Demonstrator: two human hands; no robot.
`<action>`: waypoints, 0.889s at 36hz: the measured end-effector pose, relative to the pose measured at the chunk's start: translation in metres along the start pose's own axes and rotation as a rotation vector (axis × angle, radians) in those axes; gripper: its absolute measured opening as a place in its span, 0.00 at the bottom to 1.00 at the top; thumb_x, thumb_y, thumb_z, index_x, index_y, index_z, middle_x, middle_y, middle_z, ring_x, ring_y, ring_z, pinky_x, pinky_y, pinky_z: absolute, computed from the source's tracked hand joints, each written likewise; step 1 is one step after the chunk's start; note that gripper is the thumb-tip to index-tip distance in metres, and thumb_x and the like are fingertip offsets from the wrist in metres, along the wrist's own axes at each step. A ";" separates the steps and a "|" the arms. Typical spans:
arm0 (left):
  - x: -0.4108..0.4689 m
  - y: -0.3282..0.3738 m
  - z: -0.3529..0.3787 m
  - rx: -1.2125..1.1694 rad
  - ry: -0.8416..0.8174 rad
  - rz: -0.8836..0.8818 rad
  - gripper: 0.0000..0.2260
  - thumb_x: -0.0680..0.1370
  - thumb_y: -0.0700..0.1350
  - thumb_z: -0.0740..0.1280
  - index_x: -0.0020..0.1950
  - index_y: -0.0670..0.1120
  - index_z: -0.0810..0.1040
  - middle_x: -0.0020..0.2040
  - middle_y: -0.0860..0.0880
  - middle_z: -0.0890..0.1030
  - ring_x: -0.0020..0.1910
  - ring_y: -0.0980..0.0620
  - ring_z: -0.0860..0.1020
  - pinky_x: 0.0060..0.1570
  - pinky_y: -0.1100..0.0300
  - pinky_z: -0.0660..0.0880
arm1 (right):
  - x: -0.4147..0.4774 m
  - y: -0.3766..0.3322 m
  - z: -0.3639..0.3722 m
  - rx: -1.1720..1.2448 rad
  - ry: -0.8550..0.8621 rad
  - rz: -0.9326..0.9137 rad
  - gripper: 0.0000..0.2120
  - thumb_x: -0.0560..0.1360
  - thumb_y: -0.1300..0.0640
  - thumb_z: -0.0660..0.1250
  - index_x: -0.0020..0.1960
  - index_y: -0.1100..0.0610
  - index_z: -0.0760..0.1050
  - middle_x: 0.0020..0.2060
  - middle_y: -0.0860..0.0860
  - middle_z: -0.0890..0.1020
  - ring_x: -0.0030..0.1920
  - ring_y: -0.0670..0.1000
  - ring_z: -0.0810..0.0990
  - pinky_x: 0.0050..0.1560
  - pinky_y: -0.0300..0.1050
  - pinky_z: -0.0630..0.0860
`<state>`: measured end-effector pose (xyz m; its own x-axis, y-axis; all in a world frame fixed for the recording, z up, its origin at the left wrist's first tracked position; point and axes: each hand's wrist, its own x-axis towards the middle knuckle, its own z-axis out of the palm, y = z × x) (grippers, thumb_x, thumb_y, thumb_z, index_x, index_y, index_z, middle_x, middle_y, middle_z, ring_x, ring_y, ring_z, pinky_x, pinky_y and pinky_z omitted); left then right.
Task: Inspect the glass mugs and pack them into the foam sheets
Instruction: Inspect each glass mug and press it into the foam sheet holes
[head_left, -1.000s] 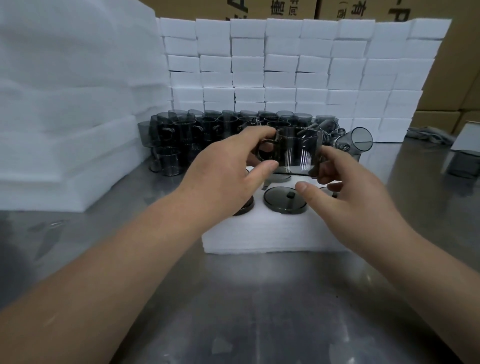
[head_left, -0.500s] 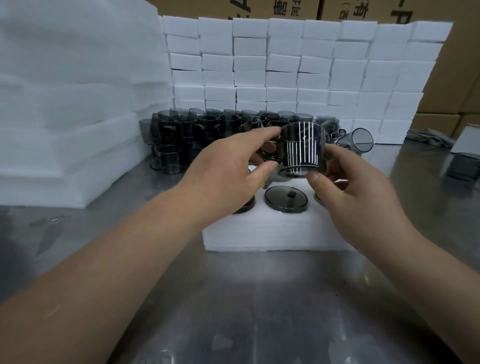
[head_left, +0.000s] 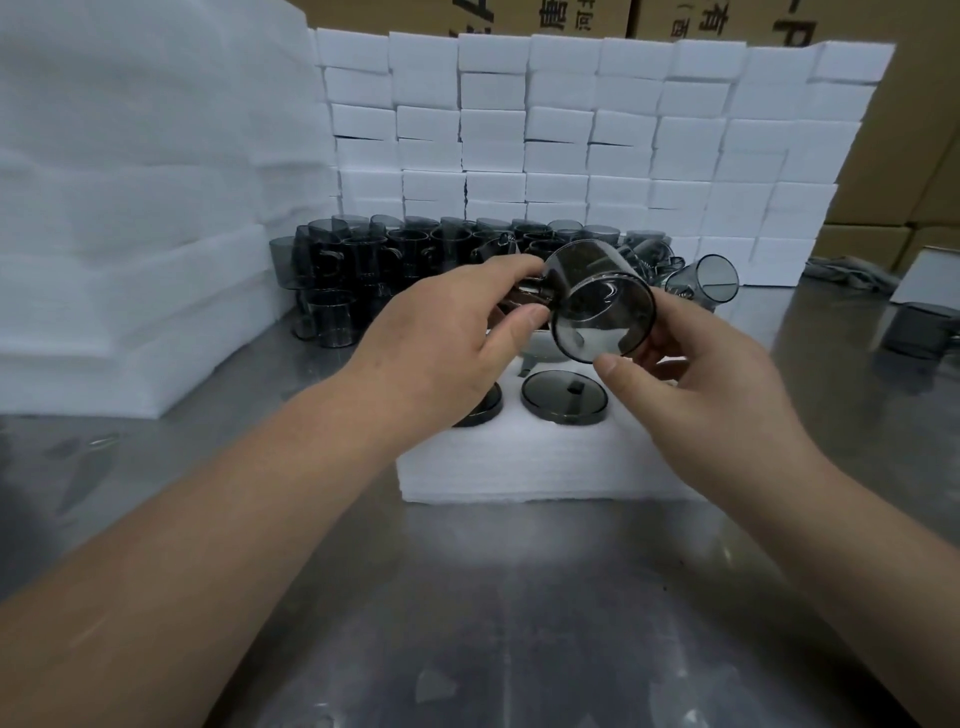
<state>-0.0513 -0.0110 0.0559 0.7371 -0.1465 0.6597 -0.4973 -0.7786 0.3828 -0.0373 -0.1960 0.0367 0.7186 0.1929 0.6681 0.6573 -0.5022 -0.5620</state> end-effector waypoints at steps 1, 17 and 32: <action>0.000 0.000 0.000 0.002 0.003 0.000 0.16 0.77 0.52 0.59 0.65 0.53 0.72 0.45 0.56 0.77 0.45 0.52 0.78 0.48 0.49 0.75 | 0.000 0.000 0.000 0.001 -0.002 0.002 0.07 0.71 0.53 0.69 0.48 0.50 0.75 0.36 0.48 0.76 0.38 0.45 0.73 0.38 0.42 0.71; 0.000 0.001 0.000 -0.062 0.009 -0.007 0.16 0.77 0.52 0.58 0.63 0.52 0.73 0.44 0.57 0.78 0.45 0.54 0.78 0.47 0.51 0.75 | -0.001 -0.001 -0.001 0.024 -0.002 -0.004 0.08 0.68 0.46 0.64 0.47 0.46 0.74 0.39 0.43 0.76 0.38 0.42 0.74 0.35 0.32 0.69; 0.005 -0.002 0.005 -0.064 0.054 0.032 0.13 0.76 0.43 0.66 0.59 0.51 0.78 0.51 0.61 0.72 0.48 0.62 0.73 0.53 0.58 0.74 | -0.002 0.003 0.001 0.159 -0.021 -0.046 0.31 0.75 0.53 0.66 0.55 0.17 0.57 0.46 0.31 0.80 0.45 0.30 0.77 0.42 0.23 0.69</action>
<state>-0.0445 -0.0129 0.0552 0.6955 -0.1364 0.7055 -0.5497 -0.7334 0.4001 -0.0365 -0.1972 0.0327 0.6901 0.2314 0.6857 0.7164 -0.3531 -0.6018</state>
